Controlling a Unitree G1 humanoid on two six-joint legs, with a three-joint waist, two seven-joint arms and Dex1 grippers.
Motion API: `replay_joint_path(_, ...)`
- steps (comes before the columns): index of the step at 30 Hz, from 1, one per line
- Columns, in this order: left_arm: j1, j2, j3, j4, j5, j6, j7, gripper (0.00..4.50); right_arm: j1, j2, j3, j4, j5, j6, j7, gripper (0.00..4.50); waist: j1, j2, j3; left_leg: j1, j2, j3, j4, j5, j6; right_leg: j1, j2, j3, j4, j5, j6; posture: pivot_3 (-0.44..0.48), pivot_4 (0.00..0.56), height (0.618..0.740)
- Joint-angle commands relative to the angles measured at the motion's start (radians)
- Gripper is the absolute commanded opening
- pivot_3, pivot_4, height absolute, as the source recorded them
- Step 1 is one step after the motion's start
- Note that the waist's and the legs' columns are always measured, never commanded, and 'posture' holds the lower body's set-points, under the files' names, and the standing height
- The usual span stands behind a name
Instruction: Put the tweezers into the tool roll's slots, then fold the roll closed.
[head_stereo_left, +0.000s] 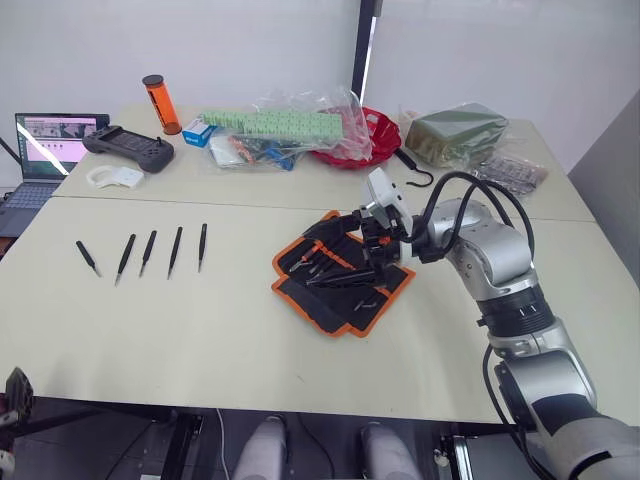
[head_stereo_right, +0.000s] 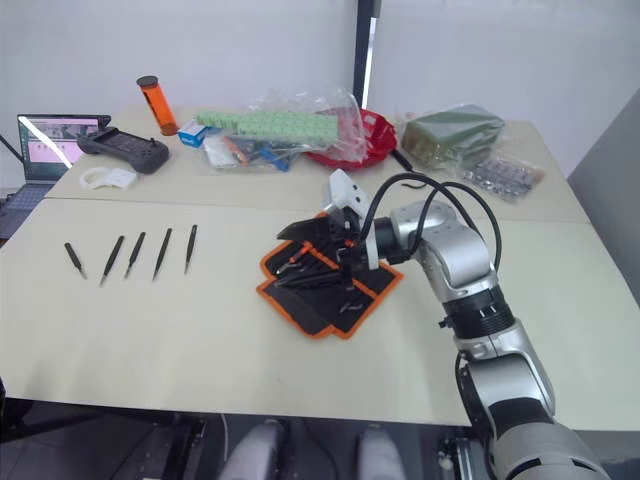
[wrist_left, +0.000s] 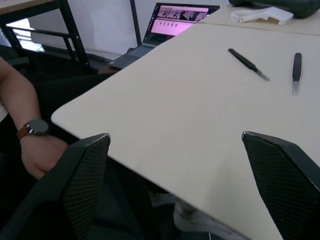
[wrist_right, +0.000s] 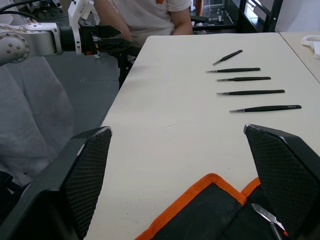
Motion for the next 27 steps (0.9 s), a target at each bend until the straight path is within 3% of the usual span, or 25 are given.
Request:
replay_joint_path(1,-0.059,0.069,0.005,0.0,-0.028,0.057,0.051,4.49,-0.002,-0.002,-0.027,-0.057,0.003,-0.007,-0.039,4.5,-0.001,0.0,0.0,0.0,0.0,0.0,0.0,0.0,0.0,0.0,0.0,0.0,0.0,0.0,0.0,0.0,0.15,0.74)
replay_joint_path(8,-0.366,0.279,-0.088,0.16,-0.002,0.328,0.208,4.49,0.044,-0.021,-0.048,-0.142,0.01,0.023,-0.133,4.5,0.0,-0.001,0.0,0.0,-0.001,0.001,0.001,0.001,-0.001,-0.005,0.0,0.0,0.009,0.0,0.0,0.0,0.15,0.74)
replay_joint_path(12,-0.553,0.352,-0.148,0.282,0.001,0.44,0.247,4.49,0.067,-0.03,-0.058,-0.188,0.018,0.047,-0.181,4.5,-0.003,-0.002,0.0,0.0,0.0,0.001,0.0,0.001,-0.002,-0.008,0.0,0.0,0.016,0.0,0.0,0.0,0.15,0.74)
replay_joint_path(17,-0.801,0.384,-0.231,0.498,0.074,0.464,0.31,4.49,0.089,-0.044,-0.067,-0.244,0.028,0.1,-0.229,4.5,-0.006,-0.003,0.0,0.001,0.0,0.001,0.0,0.002,-0.002,-0.008,0.0,-0.001,0.016,0.0,0.0,0.0,0.15,0.74)
replay_joint_path(27,-1.05,0.388,-0.335,0.875,0.209,0.332,0.334,4.49,0.113,-0.048,-0.065,-0.298,0.026,0.127,-0.281,4.5,-0.016,-0.004,0.0,0.0,0.0,0.002,0.0,0.002,-0.003,-0.009,0.0,-0.002,0.016,0.001,0.0,0.0,0.15,0.74)
